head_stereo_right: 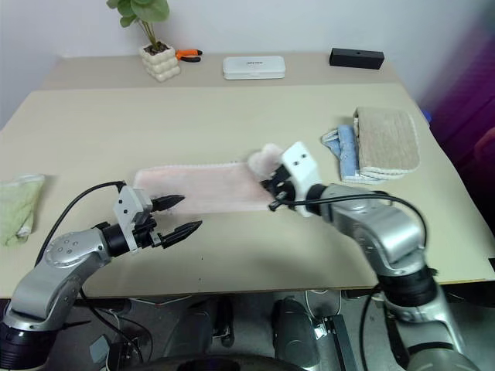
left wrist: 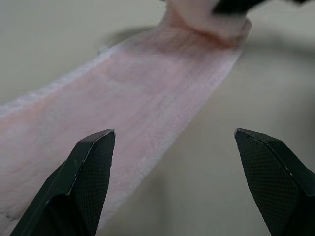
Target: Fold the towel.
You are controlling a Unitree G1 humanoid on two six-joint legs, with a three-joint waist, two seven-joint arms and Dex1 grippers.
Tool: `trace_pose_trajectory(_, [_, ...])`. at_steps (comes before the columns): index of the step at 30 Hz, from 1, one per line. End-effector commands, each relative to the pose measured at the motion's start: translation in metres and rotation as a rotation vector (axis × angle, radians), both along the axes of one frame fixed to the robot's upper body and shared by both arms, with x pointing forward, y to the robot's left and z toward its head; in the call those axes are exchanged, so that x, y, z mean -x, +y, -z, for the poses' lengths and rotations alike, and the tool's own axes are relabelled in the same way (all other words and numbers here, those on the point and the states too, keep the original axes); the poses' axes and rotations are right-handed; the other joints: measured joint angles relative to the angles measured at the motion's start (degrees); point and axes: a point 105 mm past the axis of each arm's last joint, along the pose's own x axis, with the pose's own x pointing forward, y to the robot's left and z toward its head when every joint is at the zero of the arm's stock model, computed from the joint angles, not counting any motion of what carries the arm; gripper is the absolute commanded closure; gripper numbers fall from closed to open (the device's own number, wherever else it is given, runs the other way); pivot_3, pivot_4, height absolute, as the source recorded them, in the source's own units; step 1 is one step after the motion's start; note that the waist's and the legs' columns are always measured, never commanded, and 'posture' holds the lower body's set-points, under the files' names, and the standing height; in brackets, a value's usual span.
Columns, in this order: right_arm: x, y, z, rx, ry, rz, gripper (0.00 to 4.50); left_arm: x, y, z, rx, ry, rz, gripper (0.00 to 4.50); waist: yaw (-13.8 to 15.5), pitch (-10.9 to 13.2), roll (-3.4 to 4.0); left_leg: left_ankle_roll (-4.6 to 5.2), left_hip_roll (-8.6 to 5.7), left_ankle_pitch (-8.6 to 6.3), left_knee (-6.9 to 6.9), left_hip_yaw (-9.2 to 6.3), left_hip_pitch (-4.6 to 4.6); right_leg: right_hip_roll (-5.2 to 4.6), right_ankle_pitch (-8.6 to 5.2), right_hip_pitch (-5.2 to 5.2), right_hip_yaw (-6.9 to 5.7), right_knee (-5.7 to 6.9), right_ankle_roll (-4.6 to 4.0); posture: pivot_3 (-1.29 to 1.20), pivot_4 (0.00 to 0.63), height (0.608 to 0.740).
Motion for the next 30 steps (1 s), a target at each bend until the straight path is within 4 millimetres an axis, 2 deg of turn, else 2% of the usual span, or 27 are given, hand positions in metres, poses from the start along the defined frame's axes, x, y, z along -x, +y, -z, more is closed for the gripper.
trace_pose_trajectory(1, [-0.011, 0.012, 0.002, 0.036, -0.07, 0.006, 4.47, 0.003, -0.004, -0.007, -0.001, -0.038, -0.004, 0.51, 0.0, 0.0, -0.01, 0.0, -0.02, 0.0, 0.03, 0.0, -0.04, -0.01, 0.0, -0.02, -0.03, 0.0, 0.0, 0.0, 0.15, 0.74])
trace_pose_trajectory(3, [-0.015, 0.017, 0.006, 0.037, -0.072, 0.008, 4.47, 0.005, -0.004, -0.007, 0.0, -0.038, -0.012, 0.51, 0.0, 0.0, -0.01, 0.0, -0.05, 0.01, 0.08, 0.01, -0.12, -0.02, 0.01, -0.07, -0.03, 0.0, 0.01, 0.0, 0.15, 0.74])
trace_pose_trajectory(6, [-0.01, 0.025, 0.007, 0.014, -0.057, -0.043, 4.47, 0.007, -0.003, -0.007, 0.0, -0.036, -0.023, 0.51, -0.1, 0.0, -0.01, -0.04, -0.06, 0.03, 0.1, 0.01, -0.18, -0.02, 0.01, -0.11, -0.04, 0.01, 0.01, 0.0, 0.15, 0.74])
trace_pose_trajectory(7, [-0.007, 0.027, 0.006, 0.009, -0.055, -0.063, 4.19, 0.007, -0.003, -0.006, 0.0, -0.035, -0.027, 0.51, -0.1, 0.0, -0.01, -0.04, -0.06, 0.03, 0.1, 0.01, -0.18, -0.02, 0.01, -0.12, -0.03, 0.02, 0.02, 0.0, 0.15, 0.74])
trace_pose_trajectory(9, [0.002, 0.031, 0.003, -0.023, -0.042, -0.131, 3.53, 0.008, -0.002, -0.005, -0.003, -0.033, -0.033, 0.51, -0.1, 0.0, -0.01, -0.01, -0.05, 0.01, 0.1, 0.0, -0.18, -0.01, 0.01, -0.12, -0.04, 0.03, 0.02, 0.0, 0.15, 0.74])
trace_pose_trajectory(12, [0.008, 0.031, -0.005, -0.044, -0.063, -0.172, 2.03, 0.007, 0.0, -0.005, -0.005, -0.03, -0.039, 0.51, -0.1, 0.0, -0.01, 0.01, -0.05, 0.0, 0.1, 0.0, -0.18, -0.01, 0.01, -0.13, -0.04, 0.03, 0.02, 0.0, 0.15, 0.74])
trace_pose_trajectory(15, [0.008, 0.02, -0.026, -0.111, -0.121, -0.181, 0.54, 0.007, 0.002, -0.004, -0.005, -0.027, -0.047, 0.51, 0.0, 0.0, -0.01, 0.02, -0.05, -0.01, 0.1, 0.0, -0.18, -0.02, 0.01, -0.13, -0.04, 0.03, 0.02, 0.0, 0.15, 0.74])
trace_pose_trajectory(17, [0.007, 0.012, -0.041, -0.178, -0.145, -0.176, 0.54, 0.007, 0.004, -0.004, -0.001, -0.024, -0.059, 0.51, 0.0, 0.0, -0.02, 0.03, -0.05, -0.02, 0.1, 0.0, -0.18, -0.02, 0.01, -0.13, -0.04, 0.02, 0.02, 0.0, 0.15, 0.74])
trace_pose_trajectory(18, [0.004, 0.006, -0.048, -0.218, -0.151, -0.155, 0.69, 0.007, 0.006, -0.004, 0.005, -0.022, -0.07, 0.51, 0.0, 0.0, -0.02, 0.04, -0.05, -0.02, 0.1, 0.0, -0.18, -0.02, 0.01, -0.13, -0.04, 0.02, 0.02, 0.0, 0.15, 0.74])
trace_pose_trajectory(19, [-0.004, -0.002, -0.053, -0.25, -0.159, -0.104, 1.08, 0.007, 0.008, -0.004, 0.014, -0.02, -0.084, 0.51, 0.0, 0.0, -0.02, 0.04, -0.05, -0.02, 0.09, 0.0, -0.18, -0.02, 0.01, -0.13, -0.04, 0.02, 0.02, 0.0, 0.15, 0.74])
trace_pose_trajectory(21, [-0.021, -0.015, -0.051, -0.231, -0.168, -0.013, 2.03, 0.007, 0.01, -0.004, 0.029, -0.017, -0.103, 0.51, -0.2, 0.0, -0.02, 0.04, -0.04, -0.02, 0.09, 0.0, -0.18, -0.01, 0.01, -0.13, -0.04, 0.03, 0.01, 0.0, 0.15, 0.74])
trace_pose_trajectory(24, [-0.038, -0.02, -0.038, -0.161, -0.179, 0.033, 3.65, 0.006, 0.013, -0.003, 0.039, -0.018, -0.122, 0.51, -0.2, 0.0, -0.02, 0.03, -0.04, -0.01, 0.09, 0.0, -0.18, 0.0, 0.02, -0.17, -0.04, 0.04, 0.0, 0.0, 0.15, 0.74])
trace_pose_trajectory(26, [-0.046, -0.018, -0.027, -0.122, -0.181, 0.039, 4.46, 0.005, 0.015, -0.003, 0.049, -0.02, -0.141, 0.51, -0.2, 0.0, -0.02, 0.03, -0.04, -0.01, 0.08, 0.01, -0.18, 0.0, 0.02, -0.18, -0.04, 0.05, 0.01, 0.0, 0.15, 0.74])
trace_pose_trajectory(30, [-0.046, 0.001, 0.006, -0.059, -0.135, -0.038, 4.46, 0.005, 0.019, -0.001, 0.078, -0.017, -0.187, 0.51, -0.3, 0.0, -0.02, -0.11, -0.04, 0.08, 0.08, 0.02, -0.19, 0.01, 0.02, -0.18, -0.04, 0.08, 0.02, 0.0, 0.15, 0.74])
